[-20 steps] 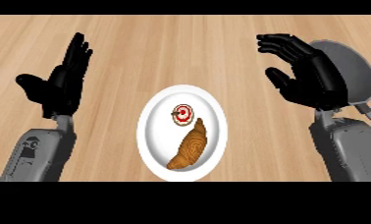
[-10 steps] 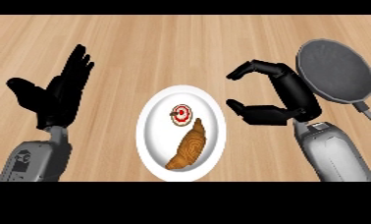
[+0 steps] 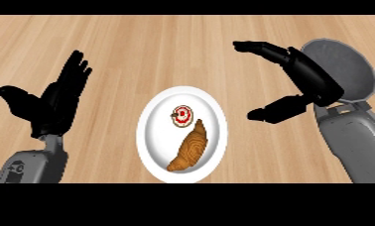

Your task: Pick the cupcake from the plate and place it in the pan

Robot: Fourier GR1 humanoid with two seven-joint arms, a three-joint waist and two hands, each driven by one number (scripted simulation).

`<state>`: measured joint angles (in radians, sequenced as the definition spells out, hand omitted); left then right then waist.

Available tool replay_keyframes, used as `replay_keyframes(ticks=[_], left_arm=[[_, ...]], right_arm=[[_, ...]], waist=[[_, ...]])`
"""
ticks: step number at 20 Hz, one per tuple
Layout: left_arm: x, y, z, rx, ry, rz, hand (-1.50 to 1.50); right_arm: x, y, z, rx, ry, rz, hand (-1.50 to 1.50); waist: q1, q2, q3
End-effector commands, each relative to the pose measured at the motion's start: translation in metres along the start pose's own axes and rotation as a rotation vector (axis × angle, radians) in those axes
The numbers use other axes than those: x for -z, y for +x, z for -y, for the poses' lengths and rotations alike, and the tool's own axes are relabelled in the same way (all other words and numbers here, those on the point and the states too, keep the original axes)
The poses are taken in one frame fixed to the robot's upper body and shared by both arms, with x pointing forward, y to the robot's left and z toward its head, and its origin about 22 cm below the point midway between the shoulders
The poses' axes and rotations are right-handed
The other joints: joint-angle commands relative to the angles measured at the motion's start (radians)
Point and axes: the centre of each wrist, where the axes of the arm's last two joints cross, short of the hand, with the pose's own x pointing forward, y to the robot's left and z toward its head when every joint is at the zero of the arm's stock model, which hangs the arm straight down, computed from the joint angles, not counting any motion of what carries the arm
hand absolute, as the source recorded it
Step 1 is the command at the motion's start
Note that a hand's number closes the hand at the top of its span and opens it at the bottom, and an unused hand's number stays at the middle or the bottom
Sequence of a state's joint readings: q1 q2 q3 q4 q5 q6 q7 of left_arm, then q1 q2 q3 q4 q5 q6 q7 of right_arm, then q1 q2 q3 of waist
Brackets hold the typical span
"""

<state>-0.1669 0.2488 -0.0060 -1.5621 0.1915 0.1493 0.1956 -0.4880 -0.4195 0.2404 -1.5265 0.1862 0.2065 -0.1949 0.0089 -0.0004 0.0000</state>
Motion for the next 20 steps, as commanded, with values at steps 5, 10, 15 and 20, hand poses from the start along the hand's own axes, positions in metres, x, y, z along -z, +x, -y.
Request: replay_keyframes(ticks=[5, 10, 15, 20], left_arm=[[-0.011, -0.002, -0.002, 0.007, -0.009, 0.002, 0.0], [-0.002, 0.01, 0.0, 0.001, -0.005, 0.006, 0.0], [-0.01, -0.012, -0.008, 0.013, 0.002, -0.023, 0.0], [0.003, 0.014, 0.003, 0.007, 0.004, -0.005, 0.0]], right_arm=[[0.058, 0.057, -0.014, -0.298, 0.237, -0.058, -1.5], [0.099, 0.066, -0.038, -0.391, 0.376, -0.108, -1.5], [0.104, 0.075, -0.053, -0.49, 0.662, -0.254, -1.5], [0.083, 0.071, -0.089, -0.517, 0.74, -0.244, -1.5]], waist=[[0.007, -0.004, -0.002], [0.01, 0.001, -0.001], [0.005, -0.003, -0.003], [-0.007, -0.002, 0.0]])
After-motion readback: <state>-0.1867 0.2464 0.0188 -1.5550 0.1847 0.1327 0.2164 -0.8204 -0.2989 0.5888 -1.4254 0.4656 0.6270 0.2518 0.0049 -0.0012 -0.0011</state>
